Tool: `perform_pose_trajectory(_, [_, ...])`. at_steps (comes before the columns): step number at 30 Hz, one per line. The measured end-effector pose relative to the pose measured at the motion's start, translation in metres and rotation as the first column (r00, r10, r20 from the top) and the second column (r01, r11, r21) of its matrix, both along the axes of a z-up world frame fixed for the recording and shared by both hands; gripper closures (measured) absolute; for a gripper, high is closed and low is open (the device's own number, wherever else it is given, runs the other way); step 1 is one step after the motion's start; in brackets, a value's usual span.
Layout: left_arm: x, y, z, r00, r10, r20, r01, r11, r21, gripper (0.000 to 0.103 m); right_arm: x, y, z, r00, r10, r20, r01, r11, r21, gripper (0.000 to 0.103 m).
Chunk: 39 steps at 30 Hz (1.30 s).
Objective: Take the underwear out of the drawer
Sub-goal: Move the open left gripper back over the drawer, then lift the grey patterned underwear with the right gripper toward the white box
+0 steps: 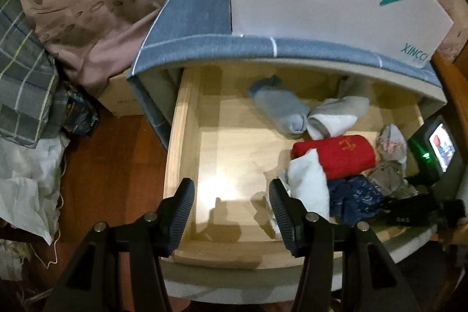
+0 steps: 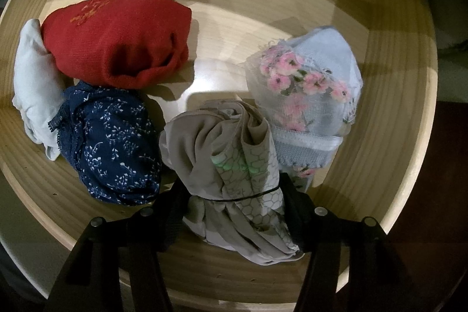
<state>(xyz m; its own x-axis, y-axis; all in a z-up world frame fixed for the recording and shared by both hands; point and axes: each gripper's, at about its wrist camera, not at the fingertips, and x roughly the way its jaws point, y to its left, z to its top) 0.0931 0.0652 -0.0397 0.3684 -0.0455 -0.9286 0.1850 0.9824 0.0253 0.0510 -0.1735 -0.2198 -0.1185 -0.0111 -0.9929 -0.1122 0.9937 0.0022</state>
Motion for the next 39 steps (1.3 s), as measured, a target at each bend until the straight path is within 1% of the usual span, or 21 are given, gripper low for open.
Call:
perform_pose_trajectory(4, [-0.004,-0.003,-0.011,1.0,-0.004,-0.012,0.004,1.0,-0.01,0.049,0.0,0.0,0.002,1.0,0.003,0.011,-0.003,1.0,-0.01,0.05])
perform_pose_trajectory(7, [-0.005,-0.003,-0.016,1.0,0.0,-0.023,0.0,1.0,-0.003,0.049,-0.002,0.004,0.004,1.0,0.015,0.023,-0.014,0.999,-0.031,0.052])
perform_pose_trajectory(10, [-0.007,-0.002,-0.012,1.0,0.01,0.023,-0.01,1.0,-0.007,0.049,-0.001,0.005,0.008,0.999,0.019,0.039,-0.017,0.999,-0.042,0.053])
perform_pose_trajectory(14, [-0.008,0.002,-0.012,0.999,0.03,0.023,-0.03,0.999,-0.022,0.049,-0.002,0.006,0.014,0.997,0.017,0.072,-0.013,0.999,-0.046,0.053])
perform_pose_trajectory(17, [-0.011,0.003,-0.008,0.998,0.038,0.056,-0.037,0.999,-0.018,0.049,-0.004,0.008,0.021,0.994,0.024,0.105,-0.018,0.998,-0.056,0.053])
perform_pose_trajectory(21, [-0.013,0.003,-0.004,0.995,0.046,0.089,-0.045,0.999,-0.009,0.049,-0.007,0.01,0.037,0.984,0.023,0.179,-0.011,0.998,-0.069,0.053])
perform_pose_trajectory(26, [-0.015,0.003,-0.003,0.994,0.039,0.1,-0.039,0.999,-0.003,0.049,-0.015,0.01,0.058,0.959,0.017,0.284,0.005,0.997,-0.077,0.053])
perform_pose_trajectory(28, [-0.015,0.002,-0.003,0.994,0.035,0.105,-0.035,0.999,-0.002,0.049,-0.019,0.009,0.07,0.943,0.006,0.333,0.018,0.997,-0.071,0.053])
perform_pose_trajectory(30, [-0.016,0.002,-0.002,0.993,0.033,0.116,-0.033,0.999,-0.002,0.049,-0.023,0.007,0.082,0.925,-0.006,0.38,0.029,0.998,-0.053,0.054])
perform_pose_trajectory(34, [-0.017,0.003,0.0,0.992,0.038,0.123,-0.038,0.999,-0.005,0.049,-0.037,0.007,0.1,0.894,-0.052,0.446,0.059,0.998,-0.002,0.054])
perform_pose_trajectory(36, [-0.017,0.004,0.0,0.991,0.042,0.127,-0.04,0.999,-0.011,0.049,-0.042,0.004,0.109,0.875,-0.065,0.479,0.07,0.998,0.008,0.054])
perform_pose_trajectory(38, [-0.017,0.005,0.001,0.991,0.044,0.128,-0.043,0.999,-0.013,0.049,-0.035,0.005,0.12,0.858,-0.089,0.506,0.084,0.996,0.033,0.054])
perform_pose_trajectory(39, [-0.017,0.005,0.001,0.991,0.044,0.128,-0.043,0.999,-0.013,0.049,-0.04,0.002,0.121,0.85,-0.102,0.516,0.092,0.995,0.046,0.054])
